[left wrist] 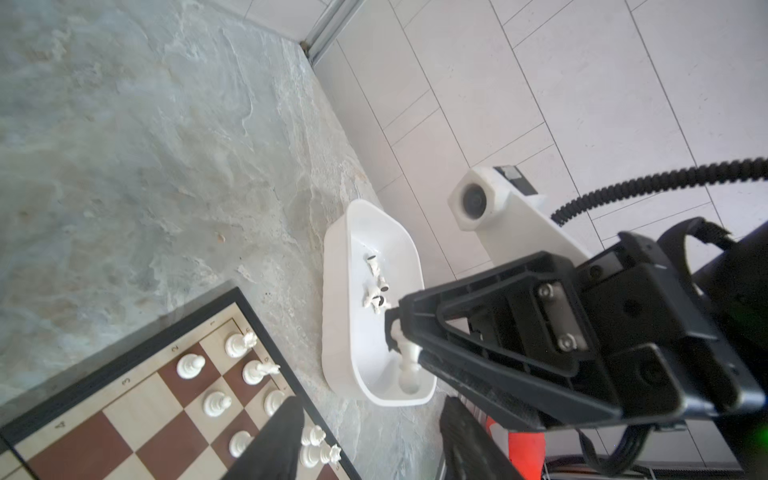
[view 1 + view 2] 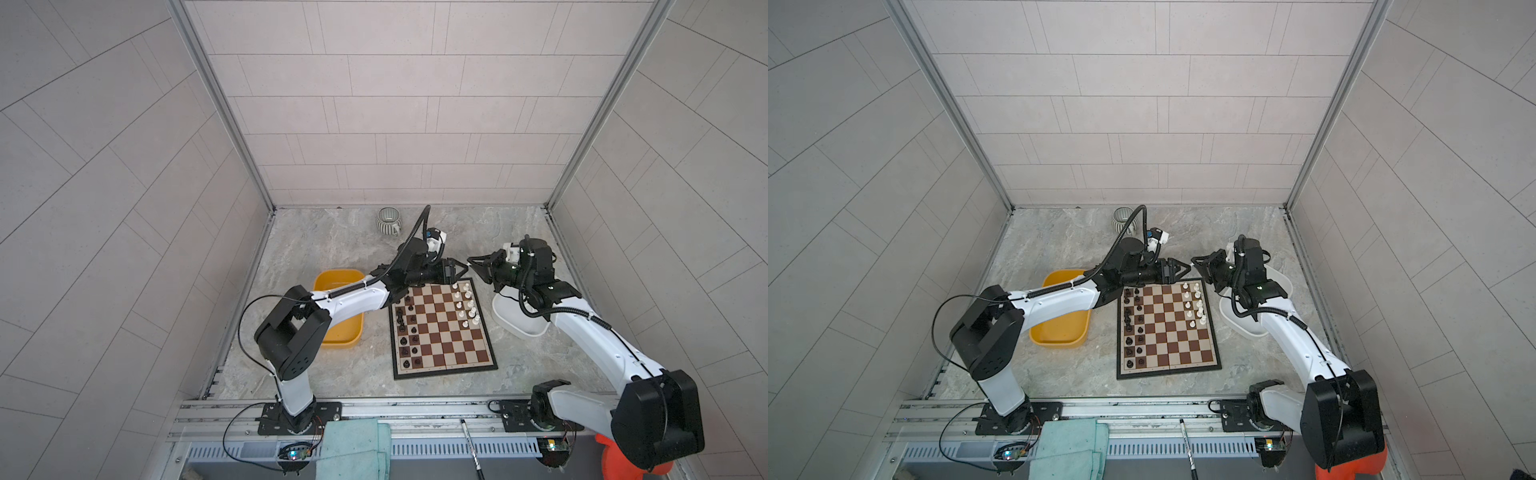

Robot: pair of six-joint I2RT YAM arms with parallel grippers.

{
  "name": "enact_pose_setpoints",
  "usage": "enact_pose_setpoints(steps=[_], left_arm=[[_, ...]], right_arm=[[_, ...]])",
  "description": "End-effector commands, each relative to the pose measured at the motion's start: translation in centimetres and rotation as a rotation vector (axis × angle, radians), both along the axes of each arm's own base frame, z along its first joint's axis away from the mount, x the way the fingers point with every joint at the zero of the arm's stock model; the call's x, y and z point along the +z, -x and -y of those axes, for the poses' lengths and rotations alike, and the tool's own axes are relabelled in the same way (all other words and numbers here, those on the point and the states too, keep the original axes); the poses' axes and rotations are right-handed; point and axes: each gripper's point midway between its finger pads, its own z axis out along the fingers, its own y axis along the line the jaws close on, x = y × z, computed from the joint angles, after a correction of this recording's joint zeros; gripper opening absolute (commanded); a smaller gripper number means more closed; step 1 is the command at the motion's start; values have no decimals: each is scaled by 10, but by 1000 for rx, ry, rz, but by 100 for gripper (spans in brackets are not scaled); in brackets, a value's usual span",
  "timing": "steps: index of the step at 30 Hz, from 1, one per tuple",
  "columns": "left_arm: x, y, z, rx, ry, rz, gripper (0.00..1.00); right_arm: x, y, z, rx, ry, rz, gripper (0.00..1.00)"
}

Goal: Set up the chess pieces on the board

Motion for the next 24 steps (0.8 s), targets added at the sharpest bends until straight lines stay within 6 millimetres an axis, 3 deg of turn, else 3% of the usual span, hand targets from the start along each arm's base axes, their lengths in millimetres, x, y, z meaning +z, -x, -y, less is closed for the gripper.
enact_pose_setpoints(steps=[1,14,17,22,24], left_arm=[[21,-11,4,33,85,57,54],[29,-16,9,41,156,49,32],[30,-17,10,41,168,41,23],[33,-17,12,43,206,5,0],[35,-16,10,39,218,-18,0]], right_arm=[[28,-6,-2,-46,-117,34,0],[32,-10,-11,-27,-181,41,0],[34,-10,-12,-25,-187,43,0],[37,-7,-13,-16,-184,56,0],[41,-4,-15,4,-172,73,1]])
